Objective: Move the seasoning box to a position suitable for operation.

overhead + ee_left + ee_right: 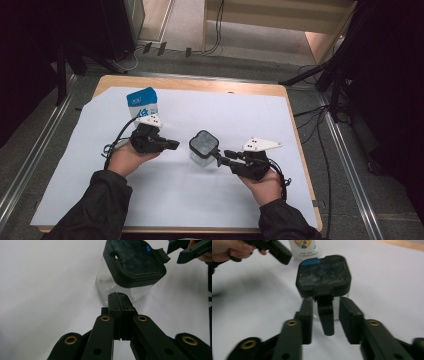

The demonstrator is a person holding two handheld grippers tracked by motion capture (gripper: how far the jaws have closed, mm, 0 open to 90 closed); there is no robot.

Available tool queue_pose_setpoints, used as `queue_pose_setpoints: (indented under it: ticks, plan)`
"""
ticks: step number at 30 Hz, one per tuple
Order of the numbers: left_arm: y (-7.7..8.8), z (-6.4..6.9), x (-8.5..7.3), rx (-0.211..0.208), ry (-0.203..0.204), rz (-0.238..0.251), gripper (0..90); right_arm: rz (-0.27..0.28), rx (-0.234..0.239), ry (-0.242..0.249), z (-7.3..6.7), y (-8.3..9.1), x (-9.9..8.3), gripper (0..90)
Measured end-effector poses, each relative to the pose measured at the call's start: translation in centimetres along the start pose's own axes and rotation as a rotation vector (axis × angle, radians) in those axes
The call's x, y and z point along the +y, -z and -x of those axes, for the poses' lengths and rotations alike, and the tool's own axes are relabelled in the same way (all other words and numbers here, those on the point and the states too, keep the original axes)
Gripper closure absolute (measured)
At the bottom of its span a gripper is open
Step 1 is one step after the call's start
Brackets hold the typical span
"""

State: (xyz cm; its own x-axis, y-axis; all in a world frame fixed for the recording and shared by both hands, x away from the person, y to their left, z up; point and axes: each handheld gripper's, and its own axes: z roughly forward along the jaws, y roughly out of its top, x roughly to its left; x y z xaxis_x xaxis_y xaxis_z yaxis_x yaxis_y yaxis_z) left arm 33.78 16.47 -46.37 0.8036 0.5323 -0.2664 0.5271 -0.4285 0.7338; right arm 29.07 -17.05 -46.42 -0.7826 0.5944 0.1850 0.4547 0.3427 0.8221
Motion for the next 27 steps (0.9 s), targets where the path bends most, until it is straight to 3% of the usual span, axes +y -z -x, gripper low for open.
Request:
queue_pose_setpoints:
  ticks: [1, 3, 5, 8, 16, 19, 27]
  plan:
    - [-0.2, -0.1, 0.1, -0.003, 0.007, -0.003, 90.0, 0.000, 0.000, 0.000, 0.0, 0.0, 0.0, 73.9]
    - [-0.5, -0.3, 0.3, -0.008, 0.014, -0.005, 90.0, 0.006, 0.008, -0.013, 0.1, 0.1, -0.3, 85.1]
    - [-0.9, -0.5, 0.5, -0.030, 0.023, 0.001, 90.0, -0.002, 0.009, -0.017, 0.0, 0.2, -0.5, 90.0]
    - [-1.5, -0.7, 0.7, -0.025, 0.018, -0.014, 90.0, 0.001, 0.016, -0.011, -0.1, 0.2, -0.6, 90.0]
    - [-2.5, -1.2, 0.7, -0.026, 0.006, -0.022, 90.0, -0.067, 0.070, -0.016, -0.7, -1.8, -1.3, 90.0]
    - [-2.8, -1.3, 0.7, -0.033, 0.015, -0.019, 90.0, -0.087, 0.075, -0.001, -0.8, -2.3, -1.4, 90.0]
    - [-2.9, -0.9, 0.7, -0.040, 0.005, -0.012, 90.0, -0.097, 0.077, -0.017, -0.1, -2.9, -1.4, 90.0]
